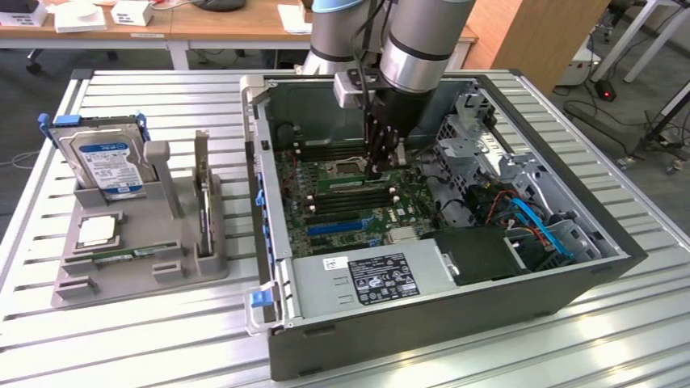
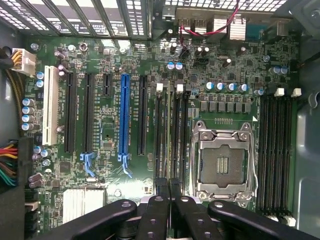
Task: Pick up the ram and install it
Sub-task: 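Insert the ram into the slot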
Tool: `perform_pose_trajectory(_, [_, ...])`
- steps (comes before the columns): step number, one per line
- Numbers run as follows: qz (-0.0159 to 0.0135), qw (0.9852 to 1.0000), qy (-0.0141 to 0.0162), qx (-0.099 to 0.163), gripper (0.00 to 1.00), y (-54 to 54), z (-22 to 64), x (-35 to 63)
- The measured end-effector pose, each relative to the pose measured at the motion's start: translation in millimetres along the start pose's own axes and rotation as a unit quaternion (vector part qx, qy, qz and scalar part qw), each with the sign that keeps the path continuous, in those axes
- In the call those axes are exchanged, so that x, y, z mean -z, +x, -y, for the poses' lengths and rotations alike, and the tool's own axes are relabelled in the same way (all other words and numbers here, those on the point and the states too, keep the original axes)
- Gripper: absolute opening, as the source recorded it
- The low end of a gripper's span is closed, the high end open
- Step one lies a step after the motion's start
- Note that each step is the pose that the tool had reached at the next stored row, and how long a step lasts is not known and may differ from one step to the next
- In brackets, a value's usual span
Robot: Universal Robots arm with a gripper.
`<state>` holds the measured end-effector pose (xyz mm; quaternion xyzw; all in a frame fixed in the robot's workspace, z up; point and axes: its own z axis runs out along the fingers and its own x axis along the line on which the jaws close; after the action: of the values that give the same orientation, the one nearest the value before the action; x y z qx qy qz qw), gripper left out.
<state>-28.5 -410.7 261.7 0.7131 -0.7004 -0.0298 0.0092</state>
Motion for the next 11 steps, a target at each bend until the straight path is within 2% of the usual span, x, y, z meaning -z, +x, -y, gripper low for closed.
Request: perform_pose_trajectory(11, [0.0, 1.0, 0.0, 0.0, 0.11, 0.2, 0.3, -4.7])
